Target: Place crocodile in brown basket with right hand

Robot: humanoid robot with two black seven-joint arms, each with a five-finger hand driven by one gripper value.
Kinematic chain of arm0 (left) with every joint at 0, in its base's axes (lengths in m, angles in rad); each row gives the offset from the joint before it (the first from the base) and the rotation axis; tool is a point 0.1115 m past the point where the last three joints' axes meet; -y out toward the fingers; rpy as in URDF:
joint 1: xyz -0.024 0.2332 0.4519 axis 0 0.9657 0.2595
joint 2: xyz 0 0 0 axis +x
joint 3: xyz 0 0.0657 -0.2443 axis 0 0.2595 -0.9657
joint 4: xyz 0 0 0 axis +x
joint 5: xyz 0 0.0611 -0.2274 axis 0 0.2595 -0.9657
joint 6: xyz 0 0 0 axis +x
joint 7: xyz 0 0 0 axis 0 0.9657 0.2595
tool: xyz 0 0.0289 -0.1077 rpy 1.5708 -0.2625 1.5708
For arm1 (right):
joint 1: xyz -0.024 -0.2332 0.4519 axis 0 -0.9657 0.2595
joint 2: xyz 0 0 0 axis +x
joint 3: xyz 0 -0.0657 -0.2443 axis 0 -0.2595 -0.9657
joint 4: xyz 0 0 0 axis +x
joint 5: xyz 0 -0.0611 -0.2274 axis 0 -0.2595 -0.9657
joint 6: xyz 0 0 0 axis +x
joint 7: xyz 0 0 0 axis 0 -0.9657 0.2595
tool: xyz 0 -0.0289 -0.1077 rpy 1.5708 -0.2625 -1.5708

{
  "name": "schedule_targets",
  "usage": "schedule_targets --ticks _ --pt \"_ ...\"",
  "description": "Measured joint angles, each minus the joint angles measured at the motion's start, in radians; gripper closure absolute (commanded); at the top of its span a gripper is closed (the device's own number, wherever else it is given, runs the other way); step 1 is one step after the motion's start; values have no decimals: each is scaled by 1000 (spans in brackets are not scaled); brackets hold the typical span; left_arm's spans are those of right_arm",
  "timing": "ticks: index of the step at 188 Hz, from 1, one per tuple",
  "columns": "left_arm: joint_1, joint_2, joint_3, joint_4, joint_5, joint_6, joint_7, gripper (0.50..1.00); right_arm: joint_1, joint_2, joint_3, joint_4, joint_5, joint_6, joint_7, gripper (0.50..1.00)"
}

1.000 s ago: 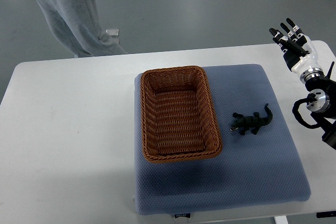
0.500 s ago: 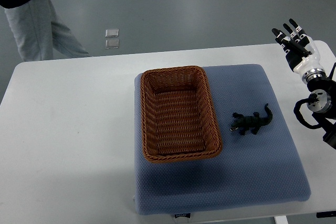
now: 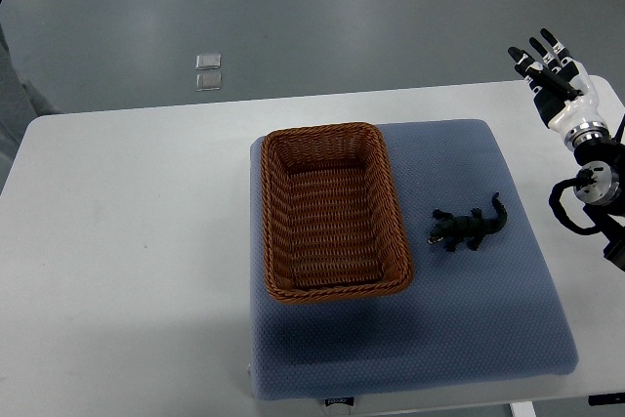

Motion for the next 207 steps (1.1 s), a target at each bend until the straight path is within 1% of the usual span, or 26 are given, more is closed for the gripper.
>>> schedule_targets --ticks 46,67,104,135,153,176,196,207 --pt "0 0 0 0 0 0 0 500 25 -27 -10 4 -13 7 -8 572" --pt "0 0 0 0 0 0 0 500 38 -60 -24 22 -44 8 -9 572" --pt "0 0 0 0 0 0 0 500 44 -139 -41 135 -237 -3 -9 572" --pt "0 0 0 0 0 0 0 500 50 -244 -91 231 -502 12 -9 572" --pt "0 0 0 0 0 0 0 500 66 -301 -129 279 -662 44 -9 572" --pt "0 0 0 0 0 0 0 500 92 -362 -167 329 -871 104 -6 572" --pt "0 0 0 0 0 0 0 500 136 -411 -195 381 -1051 179 0 572" --pt "0 0 0 0 0 0 0 500 166 -445 -211 426 -1138 234 2 572"
